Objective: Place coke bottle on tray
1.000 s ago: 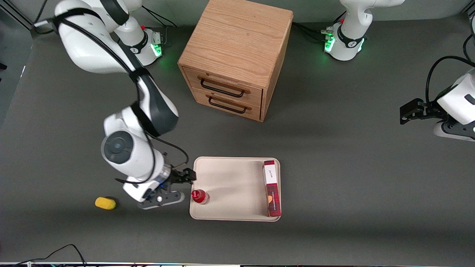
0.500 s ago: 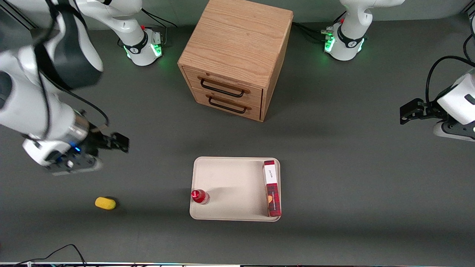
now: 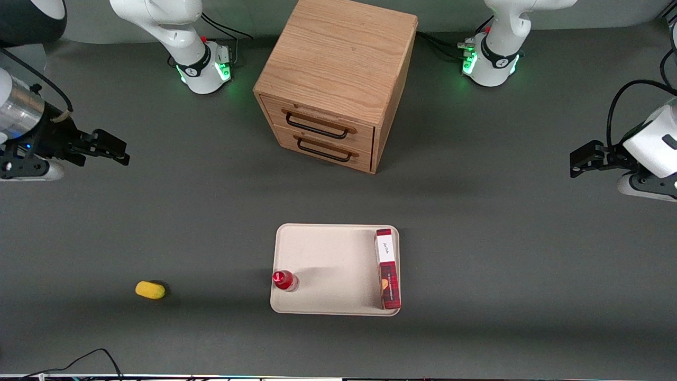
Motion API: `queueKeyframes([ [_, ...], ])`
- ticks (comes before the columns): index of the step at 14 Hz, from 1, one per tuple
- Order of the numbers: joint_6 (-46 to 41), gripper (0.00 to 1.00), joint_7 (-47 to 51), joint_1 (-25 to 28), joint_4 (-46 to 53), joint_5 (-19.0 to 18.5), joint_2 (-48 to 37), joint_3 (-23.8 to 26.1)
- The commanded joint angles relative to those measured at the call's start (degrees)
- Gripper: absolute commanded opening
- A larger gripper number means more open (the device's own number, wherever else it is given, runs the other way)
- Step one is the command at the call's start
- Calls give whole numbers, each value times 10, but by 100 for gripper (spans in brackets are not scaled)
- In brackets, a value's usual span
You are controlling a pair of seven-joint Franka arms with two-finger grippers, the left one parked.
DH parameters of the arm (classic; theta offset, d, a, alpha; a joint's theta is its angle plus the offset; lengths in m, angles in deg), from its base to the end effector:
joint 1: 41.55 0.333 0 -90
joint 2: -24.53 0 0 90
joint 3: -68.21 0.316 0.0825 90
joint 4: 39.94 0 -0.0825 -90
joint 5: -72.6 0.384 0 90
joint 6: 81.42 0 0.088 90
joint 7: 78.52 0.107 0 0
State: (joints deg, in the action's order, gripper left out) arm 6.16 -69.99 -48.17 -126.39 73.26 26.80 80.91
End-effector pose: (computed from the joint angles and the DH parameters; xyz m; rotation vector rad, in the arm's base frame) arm 0.5596 0.0582 0.6284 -3.1231 0.0663 0.0333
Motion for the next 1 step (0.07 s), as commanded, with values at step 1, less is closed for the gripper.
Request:
queueKeyframes([
  [1,0,100,-21,-13,-12,14,-12,7],
])
